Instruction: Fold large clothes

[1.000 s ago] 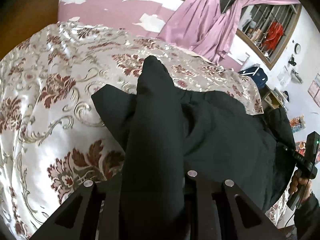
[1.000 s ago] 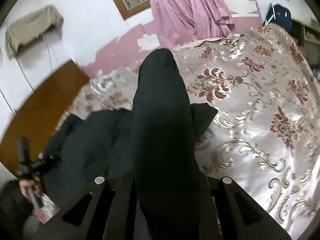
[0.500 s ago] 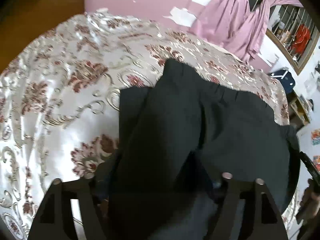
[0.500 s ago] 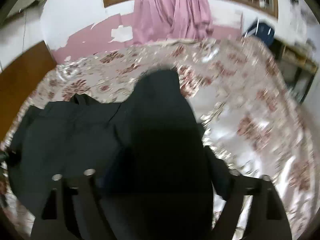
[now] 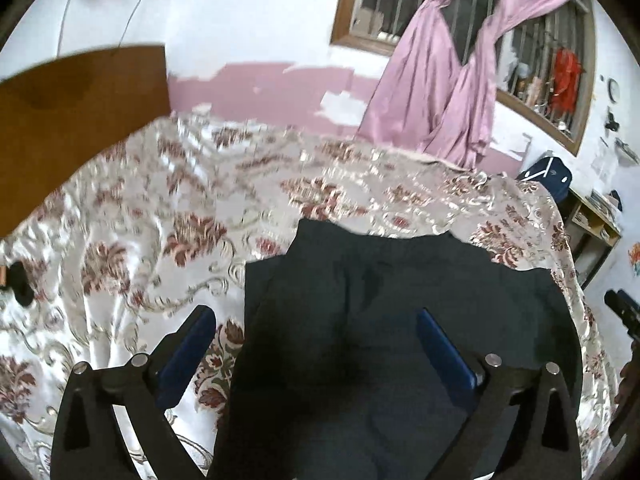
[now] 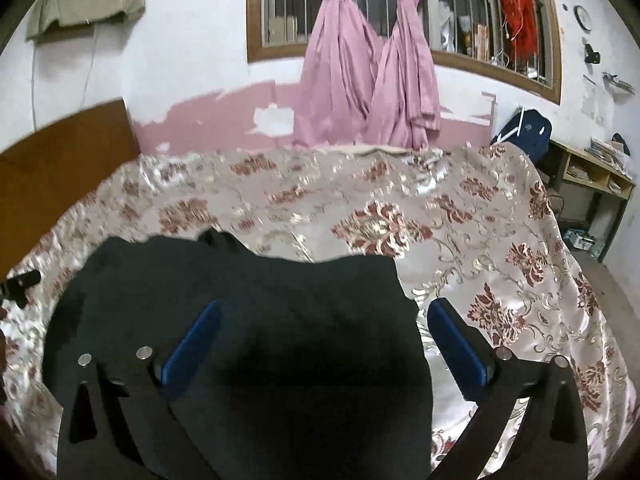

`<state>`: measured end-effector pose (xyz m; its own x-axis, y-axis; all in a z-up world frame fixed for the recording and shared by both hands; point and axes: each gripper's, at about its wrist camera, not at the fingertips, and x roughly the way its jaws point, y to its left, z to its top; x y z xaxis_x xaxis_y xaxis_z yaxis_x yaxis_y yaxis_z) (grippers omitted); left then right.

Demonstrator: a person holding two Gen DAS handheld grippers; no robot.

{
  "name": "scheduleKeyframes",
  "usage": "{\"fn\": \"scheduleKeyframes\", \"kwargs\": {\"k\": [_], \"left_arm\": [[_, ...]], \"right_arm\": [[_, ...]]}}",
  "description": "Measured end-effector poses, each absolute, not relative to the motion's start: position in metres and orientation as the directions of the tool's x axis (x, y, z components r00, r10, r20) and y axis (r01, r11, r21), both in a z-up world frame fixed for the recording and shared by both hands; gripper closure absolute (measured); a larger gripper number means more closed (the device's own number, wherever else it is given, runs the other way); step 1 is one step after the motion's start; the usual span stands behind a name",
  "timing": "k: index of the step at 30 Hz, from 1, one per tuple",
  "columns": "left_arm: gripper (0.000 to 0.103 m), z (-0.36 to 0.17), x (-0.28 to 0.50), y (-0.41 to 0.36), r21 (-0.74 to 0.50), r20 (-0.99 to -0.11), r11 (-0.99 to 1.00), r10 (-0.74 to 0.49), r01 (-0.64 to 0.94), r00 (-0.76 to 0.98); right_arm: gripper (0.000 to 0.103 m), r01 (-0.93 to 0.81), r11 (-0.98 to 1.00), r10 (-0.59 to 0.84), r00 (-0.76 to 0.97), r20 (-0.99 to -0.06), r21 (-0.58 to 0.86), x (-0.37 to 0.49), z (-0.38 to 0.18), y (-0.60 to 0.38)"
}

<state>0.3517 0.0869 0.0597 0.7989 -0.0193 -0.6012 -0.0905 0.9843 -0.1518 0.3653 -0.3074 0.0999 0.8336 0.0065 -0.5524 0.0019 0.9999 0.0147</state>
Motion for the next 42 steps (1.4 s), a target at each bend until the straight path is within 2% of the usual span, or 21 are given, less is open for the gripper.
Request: {"fn": "scheduleKeyframes", "kwargs": {"k": [12,19,26,42], "left_arm": [[0.001,0.104,0.280,0.047,-0.081,-0.469,0.995,0.009,-0.053,0.883],[0.001,0.125,0.228,0.022,-0.003,-0.354,0.999,0.036,-0.040,0.935],[0.001,0.138,0.195,0.017,-0.057,-0.317,0.998,-0.012,-0.006,0.948],[0.000,0.130,0.135,0.007,-0.071,-0.284,0.997,-0.031,0.012,0.958]], "right_arm": [[0.002,-0.029,0.999,0.036,0.900,-0.435,0.022,0.297,0.133,-0.282],[0.002,-0.054,0.999,0.052,0.931,-0.362,0.003,0.255,0.150,-0.267],[0.002,-0.071,0.997,0.067,0.950,-0.305,-0.004,0.215,0.161,-0.259],[0.002,-0.115,0.992,0.103,0.977,-0.186,-0.057,0.131,0.167,-0.239]]}}
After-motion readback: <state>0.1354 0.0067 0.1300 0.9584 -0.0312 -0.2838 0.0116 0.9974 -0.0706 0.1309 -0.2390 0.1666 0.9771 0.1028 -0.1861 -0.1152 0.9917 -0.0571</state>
